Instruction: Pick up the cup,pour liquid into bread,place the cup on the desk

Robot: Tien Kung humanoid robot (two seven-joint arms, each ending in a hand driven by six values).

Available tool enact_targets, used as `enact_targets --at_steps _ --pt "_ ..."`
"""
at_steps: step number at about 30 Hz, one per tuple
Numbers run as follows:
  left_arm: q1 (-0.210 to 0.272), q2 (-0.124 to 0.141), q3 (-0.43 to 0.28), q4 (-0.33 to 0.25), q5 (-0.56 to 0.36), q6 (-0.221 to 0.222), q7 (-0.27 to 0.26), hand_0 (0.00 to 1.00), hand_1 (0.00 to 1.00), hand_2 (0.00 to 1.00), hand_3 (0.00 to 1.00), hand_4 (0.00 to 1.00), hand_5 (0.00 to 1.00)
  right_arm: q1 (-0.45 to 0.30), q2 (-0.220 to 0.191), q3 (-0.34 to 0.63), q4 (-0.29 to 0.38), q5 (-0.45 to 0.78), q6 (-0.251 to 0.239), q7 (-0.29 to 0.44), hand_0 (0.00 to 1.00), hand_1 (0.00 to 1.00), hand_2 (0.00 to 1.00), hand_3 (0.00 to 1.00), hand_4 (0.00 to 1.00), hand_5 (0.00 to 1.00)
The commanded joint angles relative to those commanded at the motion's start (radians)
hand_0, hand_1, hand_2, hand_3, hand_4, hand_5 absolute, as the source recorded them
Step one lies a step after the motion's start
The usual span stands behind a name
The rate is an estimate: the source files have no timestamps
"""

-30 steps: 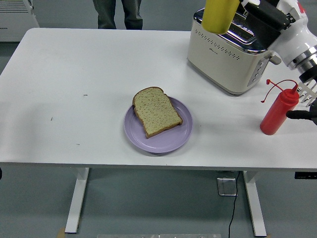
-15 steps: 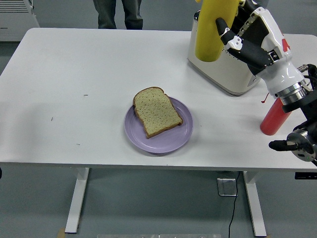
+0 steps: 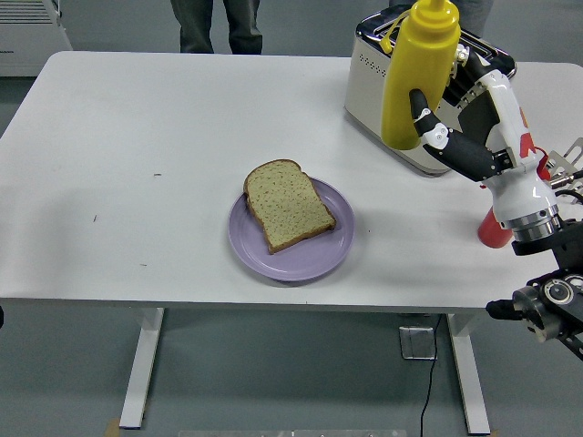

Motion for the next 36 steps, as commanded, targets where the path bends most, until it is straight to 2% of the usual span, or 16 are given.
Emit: enact_targets --at_steps 5,12,22,28,36 --pt "0.000 0.001 0.003 0.000 0.000 0.000 0.000 0.828 0.819 0.860 0.816 0.656 0.998 -0.055 0.011 -0.003 0.009 0.012 -0.009 0.018 0.525 0.572 0.574 0.723 0.508 0.088" --pt "0.000 0.003 0.007 0.000 -0.001 0.000 0.000 0.828 0.819 0.860 0.816 0.656 0.998 -0.092 0.018 -0.003 0.013 -0.010 -0.018 0.032 0.535 0.571 0.574 0.724 0.509 0.087" --pt "0.005 0.002 0.008 0.000 0.000 0.000 -0.001 0.828 0.819 0.860 0.816 0.656 0.998 -0.154 0.029 -0.027 -0.051 -0.061 -0.052 0.080 0.542 0.572 0.574 0.723 0.508 0.088" --pt "0.007 0.001 0.010 0.000 0.000 0.000 0.000 0.828 0.819 0.860 0.816 0.656 0.998 -0.194 0.051 -0.042 -0.096 -0.064 -0.064 0.113 0.542 0.572 0.575 0.724 0.509 0.088" --pt "0.006 0.001 0.010 -0.001 0.000 0.000 0.000 0.828 0.819 0.860 0.817 0.656 0.998 -0.226 0.064 -0.053 -0.117 -0.057 -0.072 0.121 0.543 0.572 0.571 0.721 0.509 0.089"
